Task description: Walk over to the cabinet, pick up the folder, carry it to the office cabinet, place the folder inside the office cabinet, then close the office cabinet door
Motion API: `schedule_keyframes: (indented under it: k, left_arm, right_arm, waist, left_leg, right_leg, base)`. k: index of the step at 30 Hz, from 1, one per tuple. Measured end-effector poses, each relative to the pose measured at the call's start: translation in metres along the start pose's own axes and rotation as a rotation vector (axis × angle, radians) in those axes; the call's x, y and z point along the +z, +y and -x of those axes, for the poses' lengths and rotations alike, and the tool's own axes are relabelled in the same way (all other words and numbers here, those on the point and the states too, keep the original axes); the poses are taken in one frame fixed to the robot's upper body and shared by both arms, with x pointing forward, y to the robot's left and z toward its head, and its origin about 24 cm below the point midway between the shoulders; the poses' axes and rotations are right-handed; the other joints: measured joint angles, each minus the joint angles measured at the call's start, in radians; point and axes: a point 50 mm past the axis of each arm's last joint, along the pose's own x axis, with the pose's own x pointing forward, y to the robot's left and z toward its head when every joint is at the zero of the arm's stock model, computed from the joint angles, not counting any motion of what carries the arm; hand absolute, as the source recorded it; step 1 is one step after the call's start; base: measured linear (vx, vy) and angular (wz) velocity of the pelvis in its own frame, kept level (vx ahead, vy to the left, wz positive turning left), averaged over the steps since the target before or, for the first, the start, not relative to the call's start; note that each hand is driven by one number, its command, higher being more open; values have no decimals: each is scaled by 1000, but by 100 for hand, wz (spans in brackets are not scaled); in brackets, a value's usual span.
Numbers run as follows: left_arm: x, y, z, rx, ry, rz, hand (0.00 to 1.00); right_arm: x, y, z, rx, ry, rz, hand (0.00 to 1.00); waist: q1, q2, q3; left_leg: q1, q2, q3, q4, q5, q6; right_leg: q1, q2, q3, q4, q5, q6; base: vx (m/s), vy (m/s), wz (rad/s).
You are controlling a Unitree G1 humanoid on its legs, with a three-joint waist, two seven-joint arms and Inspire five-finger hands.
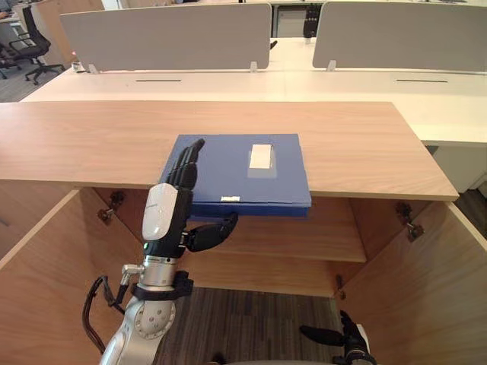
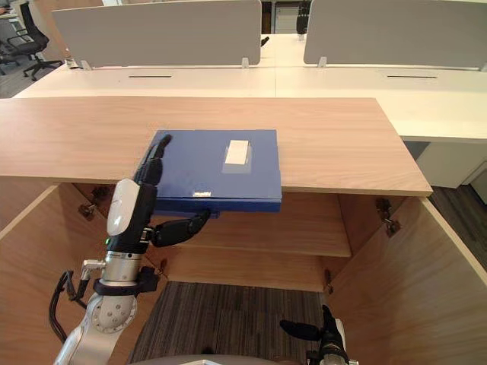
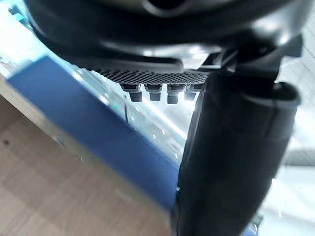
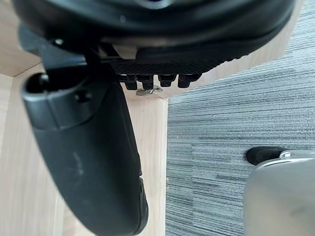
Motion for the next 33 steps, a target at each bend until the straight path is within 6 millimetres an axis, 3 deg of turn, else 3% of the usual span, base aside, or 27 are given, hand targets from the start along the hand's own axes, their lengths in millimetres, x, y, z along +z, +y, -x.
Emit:
schedule_keyframes:
  k: [8,14,19,25,33]
  left_arm:
    - [-4,3,-21,-51,-99,-197,0]
    - [-5,9,-27,-19,-97,-185,0]
    - [7,9,-26,30,-81,-74,0]
    - [40,17,-23,111,-115,383,0]
    - [52,35,-14,195,-106,877,0]
  right_arm:
    - [4,1,-1,12,-12,-1,100]
    - [10,0,-1,14,-41,-9,100]
    - [45,-3,5,-4,-210,-79,100]
    - [106,-14,46,-21,-567,-319,100]
    - [158,-37,115,16,-960,-562,100]
  waist:
    - [-4,0,-1]
    - [-9,-2,-1]
    - [-10,-3,-1]
    - [-35,-8,2]
    - [-59,-25,14]
  left_leg:
    - [4,-11,21,-13,2,5]
    - [3,-12,32,-13,1,6]
    - [-10,-11,67,-8,-2,9]
    - [-13,-10,90,-8,-7,14]
    - [-12,-11,147,-7,-20,15]
  right_leg:
    - [-5,-10,25,-24,17,7]
    - [-7,-10,40,-38,24,8]
    - [-29,-7,75,-50,46,11]
    - [-45,-5,103,-52,59,14]
    - [-75,-3,163,-53,74,23]
  base:
    - [-5,14,-9]
    - [-14,4,-9]
    - [17,5,-21]
    - [-5,-2,-13]
    - [-26,11,-23]
